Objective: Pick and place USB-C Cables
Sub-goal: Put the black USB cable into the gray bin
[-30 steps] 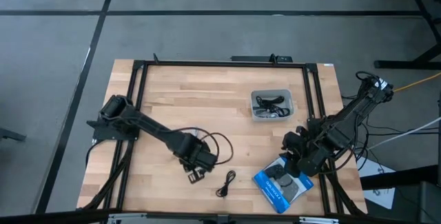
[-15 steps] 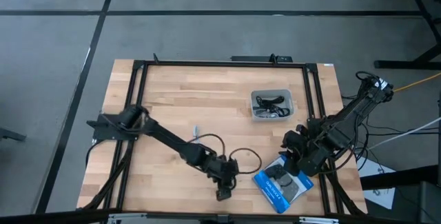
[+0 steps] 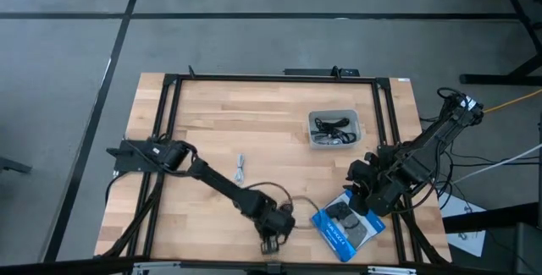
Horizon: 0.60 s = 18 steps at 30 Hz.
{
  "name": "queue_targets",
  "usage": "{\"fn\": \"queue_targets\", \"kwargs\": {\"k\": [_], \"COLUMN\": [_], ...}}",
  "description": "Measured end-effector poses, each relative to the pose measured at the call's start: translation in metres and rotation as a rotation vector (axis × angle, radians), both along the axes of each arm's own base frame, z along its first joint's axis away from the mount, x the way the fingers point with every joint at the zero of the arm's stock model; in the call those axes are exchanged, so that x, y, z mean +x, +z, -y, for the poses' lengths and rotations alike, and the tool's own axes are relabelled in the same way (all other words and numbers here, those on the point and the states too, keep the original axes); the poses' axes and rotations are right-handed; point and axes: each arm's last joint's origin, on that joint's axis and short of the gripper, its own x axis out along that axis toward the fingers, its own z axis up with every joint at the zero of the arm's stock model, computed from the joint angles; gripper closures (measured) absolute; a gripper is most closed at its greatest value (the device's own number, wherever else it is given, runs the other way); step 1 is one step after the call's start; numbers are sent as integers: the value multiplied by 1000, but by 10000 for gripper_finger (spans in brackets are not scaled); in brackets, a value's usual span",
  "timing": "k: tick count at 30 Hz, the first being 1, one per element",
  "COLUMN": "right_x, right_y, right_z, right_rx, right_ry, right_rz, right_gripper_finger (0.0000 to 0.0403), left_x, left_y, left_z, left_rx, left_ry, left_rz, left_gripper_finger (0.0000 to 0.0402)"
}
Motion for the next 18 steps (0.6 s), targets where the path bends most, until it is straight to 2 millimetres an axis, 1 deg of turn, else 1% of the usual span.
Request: {"fn": "queue_targets", "kwargs": {"k": [2,3,6,9,11,12,14,18], "right_x": [0,0,-1,-1,-1,-1,-2,-2], "right_y": [0,0,0,-1,-1,-1,-1,-1], "right_z": [0,0,1,1,1,1,1,2], "right_rx": [-2,-5,-10,-12,-13,-11,-10,-18], "right_ry": [0,0,0,0,0,2,3,3], "right_rz": [-2,-5,-10,-13,-16,-20,-25,-34], "right_gripper_finger": [274,274,274,274,274,274,274,274], "left_x": [1,4,17,32,35,35,32,25], "left_y": [-2,-2,0,8,14,19,29,55], "left_z": [-17,-25,-51,-83,-102,-107,-108,-101], "left_rx": [44,67,140,317,430,467,491,519], "left_ry": [24,16,5,57,88,90,77,36], "left_rz": [-51,-45,34,107,79,67,14,-71], "left_gripper_finger": [401,401,401,401,401,401,401,401]}}
